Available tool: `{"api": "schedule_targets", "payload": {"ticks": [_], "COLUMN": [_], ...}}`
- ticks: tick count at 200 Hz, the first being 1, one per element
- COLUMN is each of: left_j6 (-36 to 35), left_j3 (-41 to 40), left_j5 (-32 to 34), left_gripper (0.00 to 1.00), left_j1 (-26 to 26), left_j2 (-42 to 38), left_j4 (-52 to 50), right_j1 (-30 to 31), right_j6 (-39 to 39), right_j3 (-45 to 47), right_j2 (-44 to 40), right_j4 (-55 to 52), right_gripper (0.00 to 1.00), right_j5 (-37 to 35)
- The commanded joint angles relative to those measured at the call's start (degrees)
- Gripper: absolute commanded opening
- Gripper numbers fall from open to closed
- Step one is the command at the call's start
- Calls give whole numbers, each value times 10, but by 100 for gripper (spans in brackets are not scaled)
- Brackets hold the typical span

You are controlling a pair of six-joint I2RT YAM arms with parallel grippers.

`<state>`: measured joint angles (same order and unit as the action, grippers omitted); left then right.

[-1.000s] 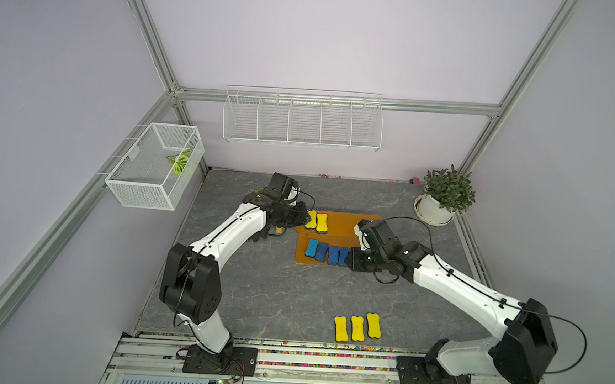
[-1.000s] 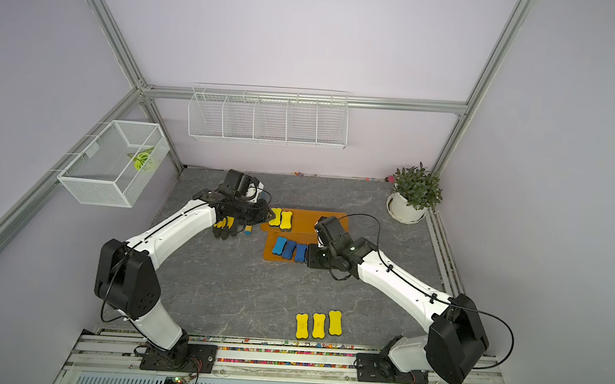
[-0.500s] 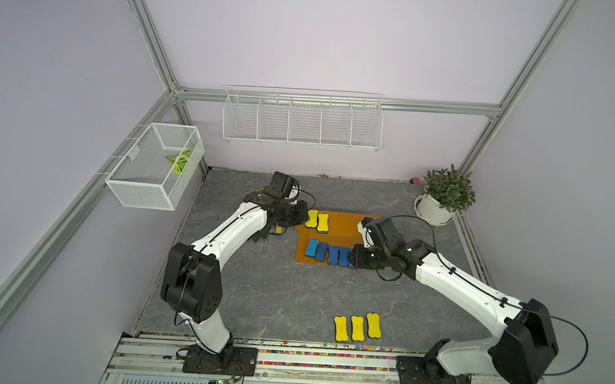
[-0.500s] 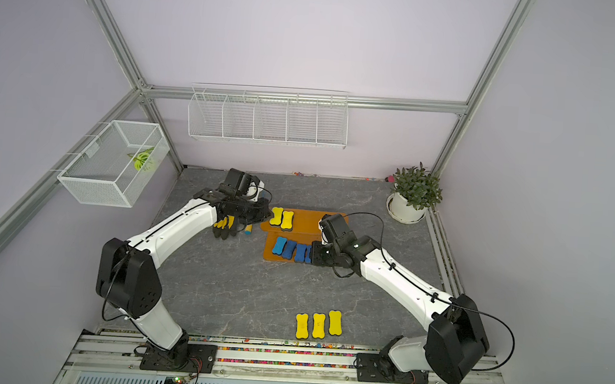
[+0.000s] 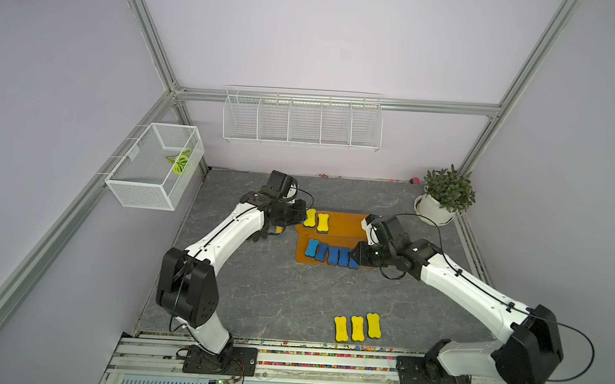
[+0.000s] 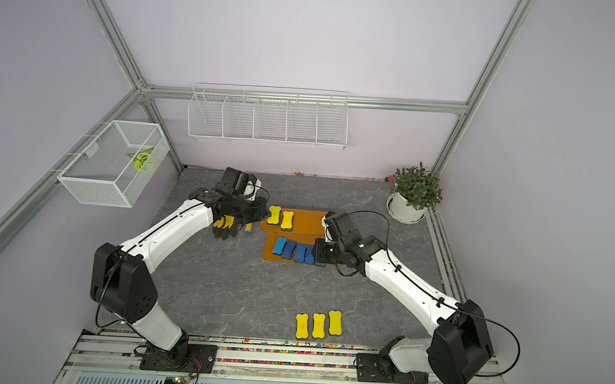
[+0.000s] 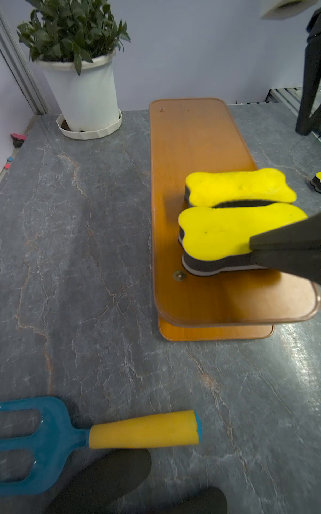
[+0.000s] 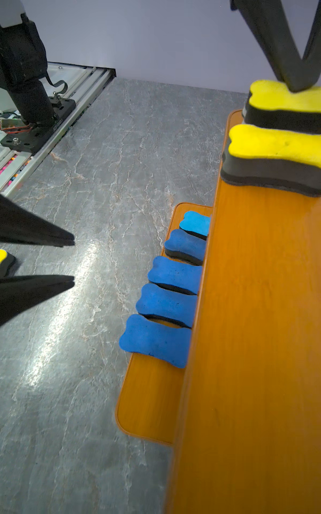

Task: Remove the whiteboard erasers from the shelf
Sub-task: Pick up the whiteboard eraser from the shelf.

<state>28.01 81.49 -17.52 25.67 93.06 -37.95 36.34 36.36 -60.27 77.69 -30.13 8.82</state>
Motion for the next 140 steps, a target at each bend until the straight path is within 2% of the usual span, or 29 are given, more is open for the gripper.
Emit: {"api": "schedule_targets", "payload": {"ticks": [1,55,101,140], "left_j6": [4,38,76,118], "left_j3": [-15,-139,-279,-385], "left_j5": [10,-2,4,-1], "left_gripper": [0,0,0,0], "left_j1": [2,6,36,70], "left_j2": [-53,-173,-280,-341], "left_j4": [-4,11,13,32], "right_j1": [-2,-2,4,22], "right_j6": [-14,-29,-34,-48], "right_j3": [-11,-6,-4,-12], "right_j2": [-14,-28,-31,-22], "right_j4": [8,46,77,84], "right_gripper": [26,27,27,27], "right_j5": [8,44,75,89]}}
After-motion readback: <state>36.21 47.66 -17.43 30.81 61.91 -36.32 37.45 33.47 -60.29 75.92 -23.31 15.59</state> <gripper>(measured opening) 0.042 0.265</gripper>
